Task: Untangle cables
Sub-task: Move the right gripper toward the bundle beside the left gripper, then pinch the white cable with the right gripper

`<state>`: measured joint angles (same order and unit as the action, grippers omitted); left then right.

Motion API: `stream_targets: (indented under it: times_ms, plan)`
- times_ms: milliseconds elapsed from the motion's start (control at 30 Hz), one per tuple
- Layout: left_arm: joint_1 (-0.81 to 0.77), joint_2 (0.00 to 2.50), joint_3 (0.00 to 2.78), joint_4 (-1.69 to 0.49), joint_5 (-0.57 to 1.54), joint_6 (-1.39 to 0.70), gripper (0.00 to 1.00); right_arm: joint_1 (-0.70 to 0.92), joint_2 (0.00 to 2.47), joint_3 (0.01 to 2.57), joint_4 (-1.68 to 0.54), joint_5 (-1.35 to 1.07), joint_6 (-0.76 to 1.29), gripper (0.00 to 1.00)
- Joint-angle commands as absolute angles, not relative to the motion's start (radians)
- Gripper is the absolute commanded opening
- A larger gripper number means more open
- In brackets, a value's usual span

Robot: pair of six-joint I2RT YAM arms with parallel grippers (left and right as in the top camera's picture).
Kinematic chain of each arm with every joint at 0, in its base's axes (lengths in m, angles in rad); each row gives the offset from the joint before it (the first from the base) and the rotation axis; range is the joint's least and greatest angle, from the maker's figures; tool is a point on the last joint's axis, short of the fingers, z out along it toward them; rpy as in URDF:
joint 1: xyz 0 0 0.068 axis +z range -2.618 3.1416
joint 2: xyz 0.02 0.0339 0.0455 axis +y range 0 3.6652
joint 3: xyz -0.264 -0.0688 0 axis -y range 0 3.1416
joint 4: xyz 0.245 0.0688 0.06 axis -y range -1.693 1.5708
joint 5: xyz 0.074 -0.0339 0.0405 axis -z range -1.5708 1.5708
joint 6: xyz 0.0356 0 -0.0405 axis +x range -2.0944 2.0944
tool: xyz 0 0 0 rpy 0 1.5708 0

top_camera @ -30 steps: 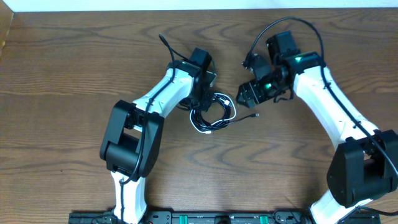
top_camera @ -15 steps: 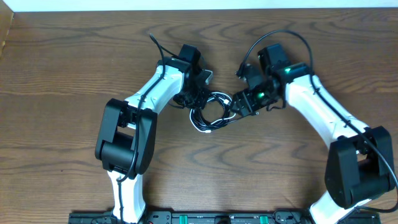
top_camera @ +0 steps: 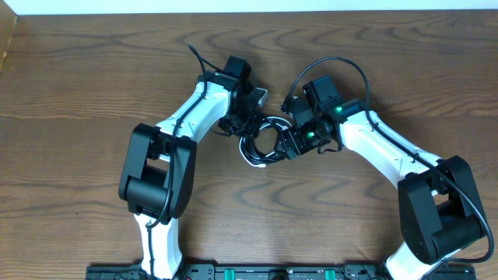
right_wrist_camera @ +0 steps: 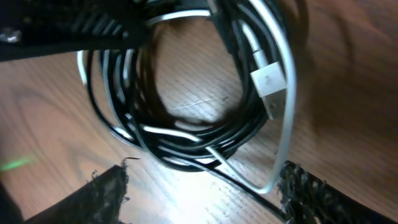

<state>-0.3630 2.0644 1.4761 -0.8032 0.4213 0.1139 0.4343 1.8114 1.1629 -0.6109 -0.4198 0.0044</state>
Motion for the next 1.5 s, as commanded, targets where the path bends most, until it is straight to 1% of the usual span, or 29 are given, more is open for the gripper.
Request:
stream_targets:
  times_ms: [0, 67, 133, 233, 400, 700, 800, 933, 1100, 1167, 1200, 1267, 1467]
  plan:
    - [-0.364, 2.006, 1.476, -0.805, 0.445, 0.138, 0.07, 0.435, 1.819, 1.142, -0.598, -0.395, 0.026, 0.7]
    - [-0.364, 1.994, 1.476, -0.805, 0.445, 0.139, 0.07, 0.435, 1.819, 1.141, -0.595, -0.394, 0.026, 0.61]
    - [-0.364, 1.986, 1.476, -0.805, 0.445, 0.139, 0.07, 0.435, 1.819, 1.141, -0.593, -0.384, 0.026, 0.58]
    - [-0.364, 1.98, 1.476, -0.808, 0.445, 0.138, 0.08, 0.435, 1.819, 1.141, -0.593, -0.368, 0.026, 0.59]
    - [-0.364, 1.98, 1.476, -0.811, 0.446, 0.138, 0.08, 0.435, 1.819, 1.141, -0.58, -0.31, 0.026, 0.62]
    - [-0.364, 1.98, 1.476, -0.809, 0.445, 0.138, 0.08, 0.434, 1.83, 1.128, -0.496, -0.293, 0.03, 0.59]
    - [-0.364, 1.98, 1.476, -0.807, 0.445, 0.139, 0.08, 0.433, 1.852, 1.128, -0.482, -0.294, 0.03, 0.6]
    - [-0.364, 1.98, 1.476, -0.806, 0.445, 0.138, 0.07, 0.434, 1.879, 1.128, -0.474, -0.294, 0.038, 0.56]
    - [-0.364, 1.98, 1.476, -0.805, 0.445, 0.138, 0.07, 0.433, 1.89, 1.128, -0.456, -0.297, 0.041, 0.54]
    - [-0.364, 1.98, 1.476, -0.805, 0.445, 0.138, 0.07, 0.433, 1.89, 1.128, -0.452, -0.297, 0.041, 0.46]
    - [-0.364, 1.98, 1.476, -0.805, 0.445, 0.138, 0.08, 0.433, 1.89, 1.128, -0.451, -0.297, 0.041, 0.37]
    - [-0.364, 1.98, 1.476, -0.805, 0.445, 0.138, 0.07, 0.433, 1.89, 1.128, -0.446, -0.287, 0.05, 0.01]
    - [-0.364, 1.98, 1.476, -0.805, 0.445, 0.138, 0.07, 0.432, 1.89, 1.128, -0.418, -0.138, 0.162, 0.01]
